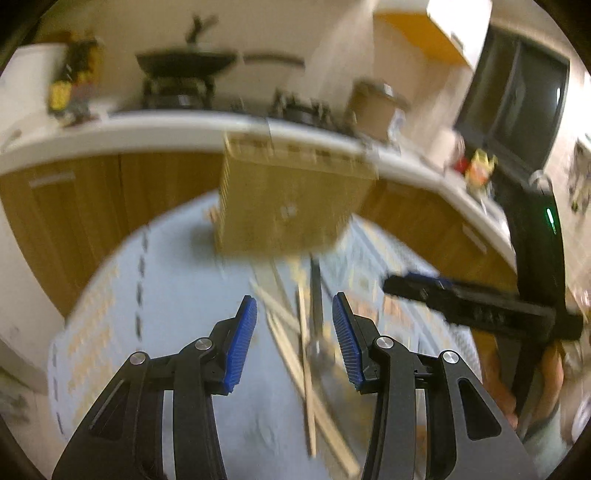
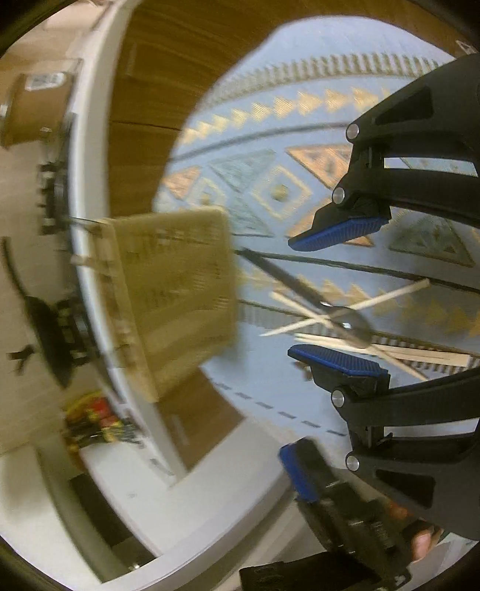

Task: Organize utensils
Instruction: 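Grasp a wooden chopstick with the left gripper while the right gripper grasps a dark metal spoon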

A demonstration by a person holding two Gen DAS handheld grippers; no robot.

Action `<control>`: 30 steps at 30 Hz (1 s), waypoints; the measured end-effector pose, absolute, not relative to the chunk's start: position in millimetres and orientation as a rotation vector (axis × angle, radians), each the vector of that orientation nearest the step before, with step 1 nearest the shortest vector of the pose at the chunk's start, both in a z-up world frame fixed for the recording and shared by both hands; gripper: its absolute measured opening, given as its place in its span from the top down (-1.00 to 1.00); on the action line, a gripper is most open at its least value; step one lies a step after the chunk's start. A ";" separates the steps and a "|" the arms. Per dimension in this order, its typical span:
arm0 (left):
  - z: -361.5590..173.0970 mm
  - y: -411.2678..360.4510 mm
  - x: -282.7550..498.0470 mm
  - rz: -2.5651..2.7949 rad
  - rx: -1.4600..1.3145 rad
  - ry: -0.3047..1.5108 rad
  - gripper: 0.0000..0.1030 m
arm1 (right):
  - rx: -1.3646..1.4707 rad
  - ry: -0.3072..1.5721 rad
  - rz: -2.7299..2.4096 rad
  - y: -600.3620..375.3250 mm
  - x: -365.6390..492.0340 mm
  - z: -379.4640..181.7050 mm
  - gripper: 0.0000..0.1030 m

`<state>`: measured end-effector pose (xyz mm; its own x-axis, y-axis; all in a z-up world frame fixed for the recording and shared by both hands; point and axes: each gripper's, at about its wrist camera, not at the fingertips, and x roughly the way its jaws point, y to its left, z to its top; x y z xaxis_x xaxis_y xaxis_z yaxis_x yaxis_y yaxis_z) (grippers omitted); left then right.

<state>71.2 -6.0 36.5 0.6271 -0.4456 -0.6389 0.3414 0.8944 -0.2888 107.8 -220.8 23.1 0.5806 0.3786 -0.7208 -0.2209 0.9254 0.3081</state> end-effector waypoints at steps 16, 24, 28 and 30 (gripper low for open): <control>-36.1 -26.8 70.3 -0.602 -0.076 1.078 0.23 | 0.315 1.157 0.335 -201.4 161.0 -37.6 0.38; -44.0 -32.9 67.1 -0.568 -0.022 1.109 0.49 | 0.234 1.178 0.255 -182.2 176.6 -41.7 0.56; -47.0 -37.0 67.6 -0.566 -0.014 1.126 0.53 | 0.169 1.163 0.223 -173.1 177.2 -42.1 0.61; -48.3 -39.2 66.9 -0.563 -0.006 1.130 0.53 | 0.136 1.158 0.212 -164.2 176.9 -43.3 0.63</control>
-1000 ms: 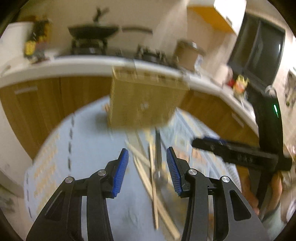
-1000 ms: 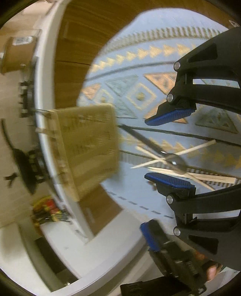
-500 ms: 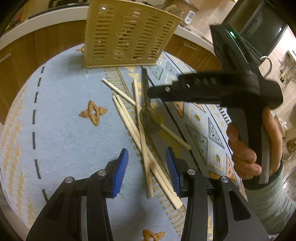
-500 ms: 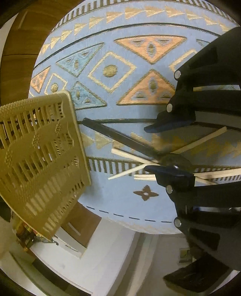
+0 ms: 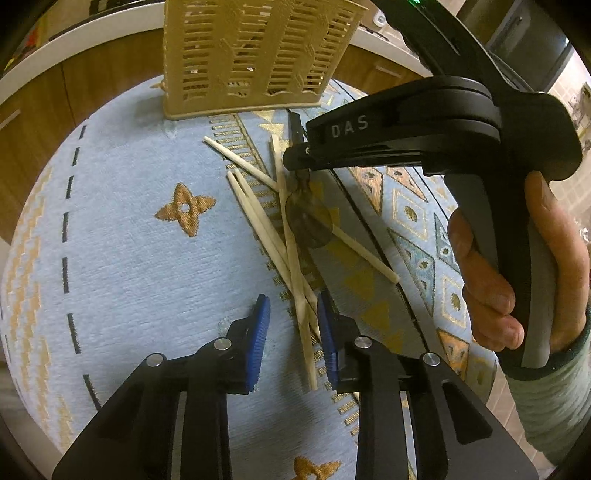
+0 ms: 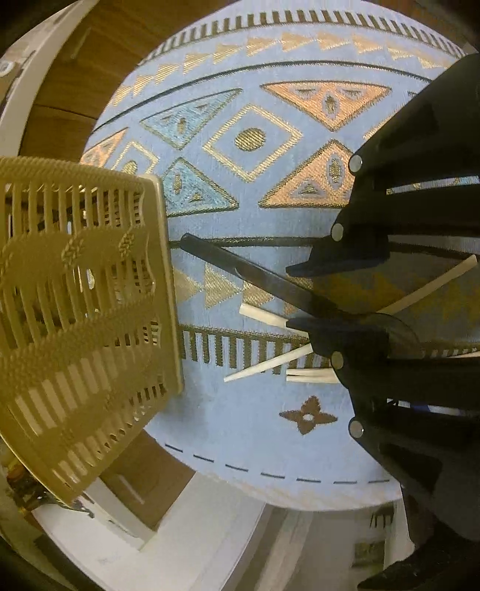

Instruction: Organize utensils

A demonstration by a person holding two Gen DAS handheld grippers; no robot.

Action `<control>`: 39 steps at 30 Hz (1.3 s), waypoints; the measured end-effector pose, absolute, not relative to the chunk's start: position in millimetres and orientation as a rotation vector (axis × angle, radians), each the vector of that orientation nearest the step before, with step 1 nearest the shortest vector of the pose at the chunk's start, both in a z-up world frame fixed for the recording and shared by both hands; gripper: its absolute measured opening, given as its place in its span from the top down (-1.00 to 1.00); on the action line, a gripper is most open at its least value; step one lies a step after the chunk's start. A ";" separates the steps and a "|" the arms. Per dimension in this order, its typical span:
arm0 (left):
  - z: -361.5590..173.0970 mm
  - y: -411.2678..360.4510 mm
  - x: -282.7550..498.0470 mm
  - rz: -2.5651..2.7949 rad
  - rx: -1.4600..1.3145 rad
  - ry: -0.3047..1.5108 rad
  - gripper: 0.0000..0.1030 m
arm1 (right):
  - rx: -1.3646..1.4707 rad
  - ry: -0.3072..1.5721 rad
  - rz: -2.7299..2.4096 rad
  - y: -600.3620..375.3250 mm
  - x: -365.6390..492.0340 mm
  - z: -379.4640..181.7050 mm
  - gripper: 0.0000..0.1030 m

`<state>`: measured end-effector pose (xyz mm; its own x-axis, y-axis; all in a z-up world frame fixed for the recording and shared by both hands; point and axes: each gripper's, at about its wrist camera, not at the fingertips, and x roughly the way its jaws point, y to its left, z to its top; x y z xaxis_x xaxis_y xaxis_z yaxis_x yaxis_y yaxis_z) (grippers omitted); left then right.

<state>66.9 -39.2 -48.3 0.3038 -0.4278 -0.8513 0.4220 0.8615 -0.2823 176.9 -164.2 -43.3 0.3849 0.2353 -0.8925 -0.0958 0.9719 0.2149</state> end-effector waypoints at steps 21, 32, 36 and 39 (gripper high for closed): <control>-53.9 3.4 71.5 -0.393 -0.262 1.113 0.92 | -0.039 1.168 0.301 -174.4 147.6 -47.5 0.88; -57.0 23.6 65.7 -0.303 -0.377 1.150 0.91 | 0.083 1.239 0.356 -229.0 146.2 -52.8 0.89; -52.0 24.7 76.1 -0.318 -0.369 1.155 0.79 | 0.116 1.249 0.364 -240.9 145.6 -54.4 0.87; -46.0 27.1 93.6 -0.325 -0.349 1.156 0.63 | 0.145 1.267 0.372 -248.4 145.1 -52.5 0.82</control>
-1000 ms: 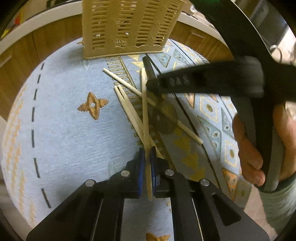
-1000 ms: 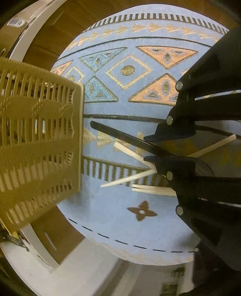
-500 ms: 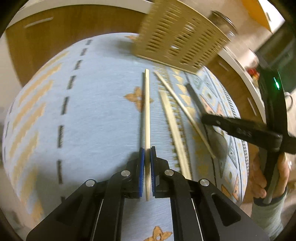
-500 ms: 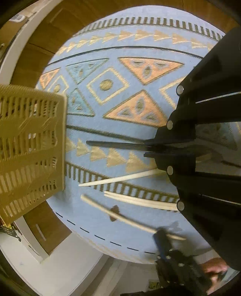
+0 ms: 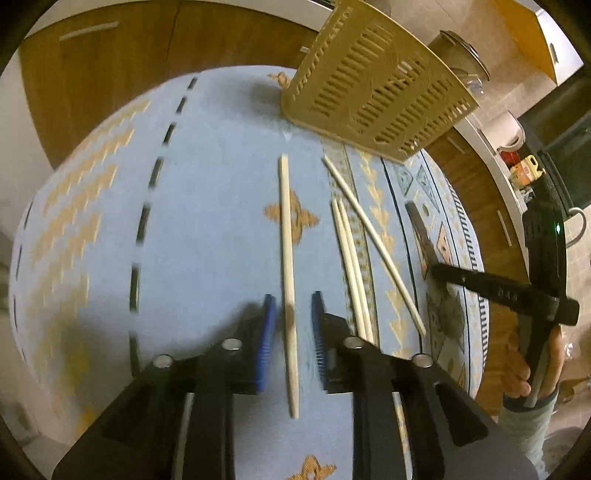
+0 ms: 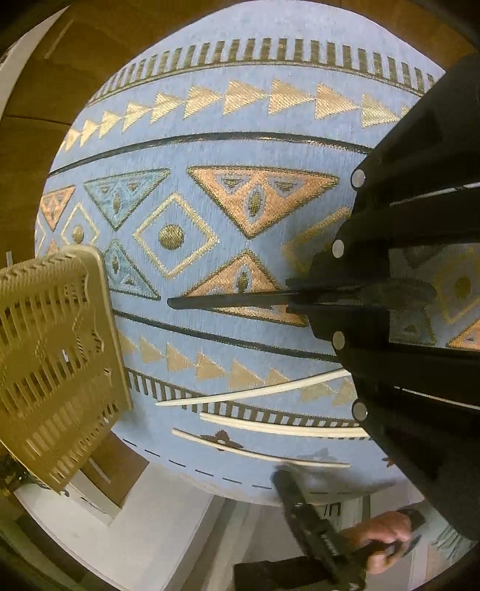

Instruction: Organize utensils

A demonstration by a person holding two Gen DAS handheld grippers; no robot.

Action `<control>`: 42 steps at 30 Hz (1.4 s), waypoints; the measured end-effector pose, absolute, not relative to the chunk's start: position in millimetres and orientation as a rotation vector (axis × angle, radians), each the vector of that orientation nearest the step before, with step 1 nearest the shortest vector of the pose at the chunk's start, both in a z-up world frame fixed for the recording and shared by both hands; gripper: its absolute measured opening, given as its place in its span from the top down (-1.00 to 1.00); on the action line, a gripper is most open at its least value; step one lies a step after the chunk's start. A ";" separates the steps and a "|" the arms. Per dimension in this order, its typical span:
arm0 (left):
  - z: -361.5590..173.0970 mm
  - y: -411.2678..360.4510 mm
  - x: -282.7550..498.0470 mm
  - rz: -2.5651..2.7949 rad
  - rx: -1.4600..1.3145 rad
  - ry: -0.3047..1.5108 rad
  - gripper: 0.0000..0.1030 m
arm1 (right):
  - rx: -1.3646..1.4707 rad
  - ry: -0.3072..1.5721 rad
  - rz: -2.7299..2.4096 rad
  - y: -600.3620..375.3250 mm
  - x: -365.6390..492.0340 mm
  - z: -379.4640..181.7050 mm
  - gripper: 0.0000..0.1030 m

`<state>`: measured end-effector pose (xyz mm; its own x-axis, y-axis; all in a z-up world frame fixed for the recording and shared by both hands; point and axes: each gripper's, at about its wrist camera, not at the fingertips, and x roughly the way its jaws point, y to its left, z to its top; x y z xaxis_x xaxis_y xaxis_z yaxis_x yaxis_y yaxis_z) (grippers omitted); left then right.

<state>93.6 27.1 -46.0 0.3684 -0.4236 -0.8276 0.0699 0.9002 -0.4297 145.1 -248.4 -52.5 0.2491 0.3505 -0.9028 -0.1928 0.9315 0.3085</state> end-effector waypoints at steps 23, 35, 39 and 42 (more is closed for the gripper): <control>-43.2 -7.6 163.4 -0.328 -0.083 1.261 0.59 | -0.136 1.270 0.271 -212.0 165.9 -43.9 0.53; -42.5 -29.5 150.0 -0.300 -0.008 1.119 0.93 | -0.166 1.156 0.329 -189.5 151.4 -35.6 0.81; -31.1 -13.5 140.4 -0.329 -0.104 1.030 0.93 | -0.124 1.075 0.382 -204.7 135.3 -12.9 0.81; -15.1 -5.3 130.9 -0.352 -0.148 0.946 0.93 | -0.098 1.019 0.416 -211.5 122.7 -0.4 0.81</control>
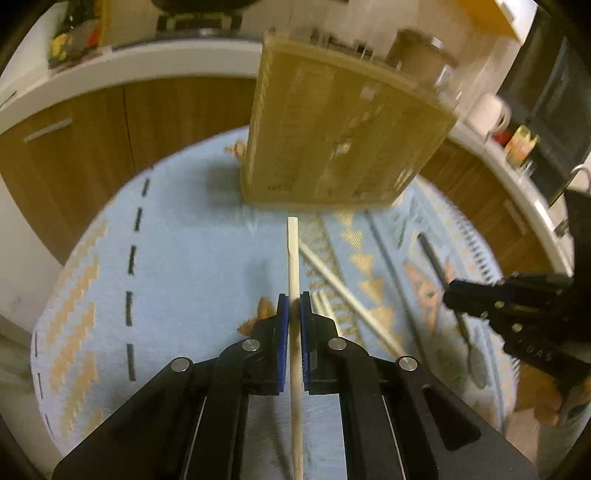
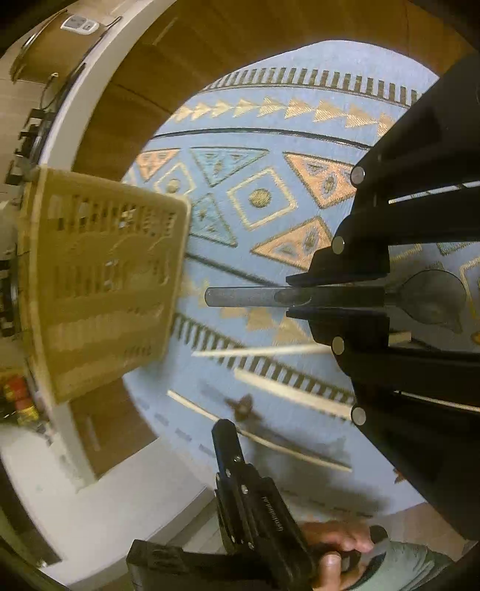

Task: Organize utensils
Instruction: 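Lift the chopstick and metal spoon over the beige holder and open both grippers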

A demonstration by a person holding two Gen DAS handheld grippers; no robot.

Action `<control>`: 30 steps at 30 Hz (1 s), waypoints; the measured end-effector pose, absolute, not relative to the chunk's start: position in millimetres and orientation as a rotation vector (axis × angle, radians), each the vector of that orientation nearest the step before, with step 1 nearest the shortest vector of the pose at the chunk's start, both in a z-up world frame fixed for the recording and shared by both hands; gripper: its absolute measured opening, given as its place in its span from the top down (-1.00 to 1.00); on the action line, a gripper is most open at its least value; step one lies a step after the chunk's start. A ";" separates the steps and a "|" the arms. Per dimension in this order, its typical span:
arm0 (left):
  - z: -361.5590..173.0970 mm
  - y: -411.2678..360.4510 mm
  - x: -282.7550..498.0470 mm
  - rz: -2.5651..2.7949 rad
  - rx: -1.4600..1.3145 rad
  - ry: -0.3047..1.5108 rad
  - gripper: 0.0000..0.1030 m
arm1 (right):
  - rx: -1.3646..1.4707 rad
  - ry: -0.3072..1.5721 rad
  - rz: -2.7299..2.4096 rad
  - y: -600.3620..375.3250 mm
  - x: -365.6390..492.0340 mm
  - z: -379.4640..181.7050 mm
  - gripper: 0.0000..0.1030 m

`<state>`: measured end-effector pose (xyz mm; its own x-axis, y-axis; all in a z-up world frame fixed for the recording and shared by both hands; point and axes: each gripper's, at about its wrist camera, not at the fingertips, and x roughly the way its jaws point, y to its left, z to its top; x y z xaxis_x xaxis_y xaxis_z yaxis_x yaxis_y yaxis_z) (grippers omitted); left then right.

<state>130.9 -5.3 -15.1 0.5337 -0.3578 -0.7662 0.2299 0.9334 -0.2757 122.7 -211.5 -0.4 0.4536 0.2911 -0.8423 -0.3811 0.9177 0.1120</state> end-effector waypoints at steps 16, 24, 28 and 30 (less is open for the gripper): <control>91.2 -4.5 79.7 -0.462 -0.245 0.488 0.93 | 0.055 0.693 0.585 -208.3 90.5 71.1 0.81; 137.7 -12.8 104.2 -0.442 -0.249 0.325 0.93 | 0.158 0.526 0.532 -214.4 124.7 124.1 0.81; 149.3 -16.7 130.2 -0.419 -0.250 0.268 0.93 | 0.196 0.467 0.488 -212.8 153.4 138.3 0.81; 152.6 -17.7 146.2 -0.394 -0.241 0.240 0.93 | 0.211 0.445 0.461 -210.4 169.6 141.8 0.81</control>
